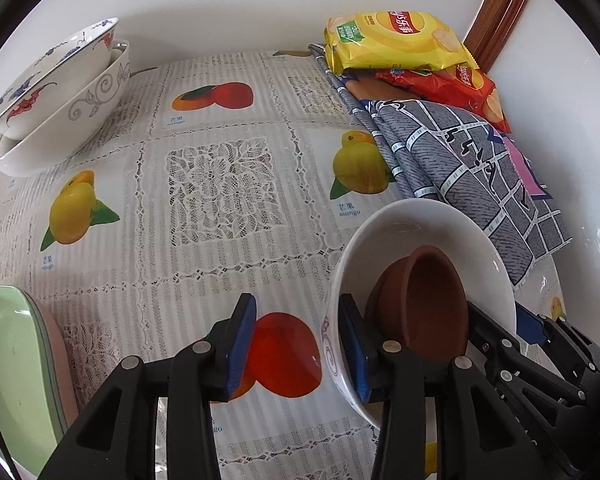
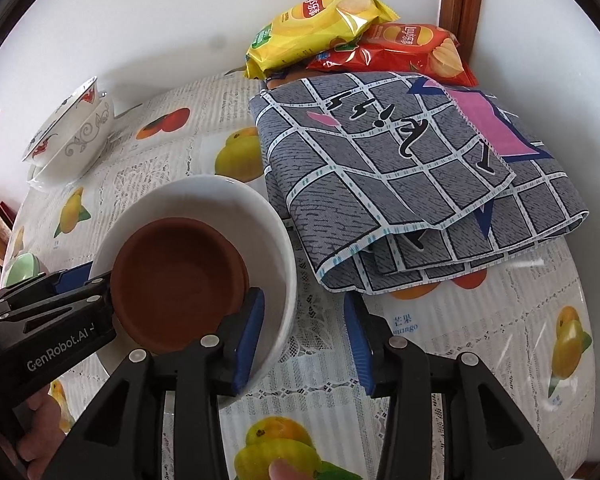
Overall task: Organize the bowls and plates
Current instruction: 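Grasp the white bowl rim with the left gripper while the right gripper grasps its rim too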
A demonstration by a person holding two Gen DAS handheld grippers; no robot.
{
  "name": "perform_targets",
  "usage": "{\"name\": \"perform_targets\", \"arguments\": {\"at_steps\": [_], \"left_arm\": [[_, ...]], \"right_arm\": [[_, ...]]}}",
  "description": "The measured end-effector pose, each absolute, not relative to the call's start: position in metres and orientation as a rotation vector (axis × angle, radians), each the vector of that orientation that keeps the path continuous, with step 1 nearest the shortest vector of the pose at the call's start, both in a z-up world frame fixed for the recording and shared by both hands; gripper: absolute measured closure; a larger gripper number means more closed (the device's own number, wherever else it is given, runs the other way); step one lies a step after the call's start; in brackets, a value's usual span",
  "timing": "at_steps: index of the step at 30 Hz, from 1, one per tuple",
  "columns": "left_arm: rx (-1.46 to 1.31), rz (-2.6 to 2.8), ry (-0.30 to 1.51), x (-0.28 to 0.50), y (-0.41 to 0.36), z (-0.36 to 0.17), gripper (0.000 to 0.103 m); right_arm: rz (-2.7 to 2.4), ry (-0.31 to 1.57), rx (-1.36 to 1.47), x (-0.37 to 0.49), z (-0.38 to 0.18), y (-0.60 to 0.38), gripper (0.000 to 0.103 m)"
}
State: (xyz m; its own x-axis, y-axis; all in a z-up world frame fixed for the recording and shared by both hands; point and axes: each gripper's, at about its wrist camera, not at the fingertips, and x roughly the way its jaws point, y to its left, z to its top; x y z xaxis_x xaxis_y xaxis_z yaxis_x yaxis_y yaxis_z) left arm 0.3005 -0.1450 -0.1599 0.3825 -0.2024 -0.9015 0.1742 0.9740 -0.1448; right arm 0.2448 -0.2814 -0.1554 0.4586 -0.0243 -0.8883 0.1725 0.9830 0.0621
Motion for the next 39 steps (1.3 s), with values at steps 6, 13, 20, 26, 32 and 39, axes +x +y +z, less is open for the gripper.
{"name": "perform_targets", "arguments": {"at_steps": [6,13,20,26,32,39], "left_arm": [[-0.028,-0.260,1.153,0.304,-0.143,-0.161,0.060],[-0.048,-0.272,1.151,0.304,-0.141,-0.163,0.060],[-0.047,-0.310,1.122,0.299,-0.150,-0.160,0.086],[-0.061,-0.311,1.101,0.295,-0.154,-0.158,0.092],[-0.069,-0.320,1.104,0.289,-0.153,-0.158,0.093],[-0.071,-0.316,1.071,0.273,-0.149,-0.143,0.093]], "right_arm": [[-0.117,1.068,0.210,0.244,-0.160,-0.290,0.054],[-0.121,1.042,0.209,0.242,-0.158,-0.289,0.053],[-0.072,1.048,0.259,0.243,-0.157,-0.284,0.084],[-0.093,1.032,0.279,0.241,-0.156,-0.279,0.088],[-0.111,1.036,0.278,0.236,-0.154,-0.278,0.089],[-0.112,1.010,0.277,0.220,-0.138,-0.275,0.089]]}}
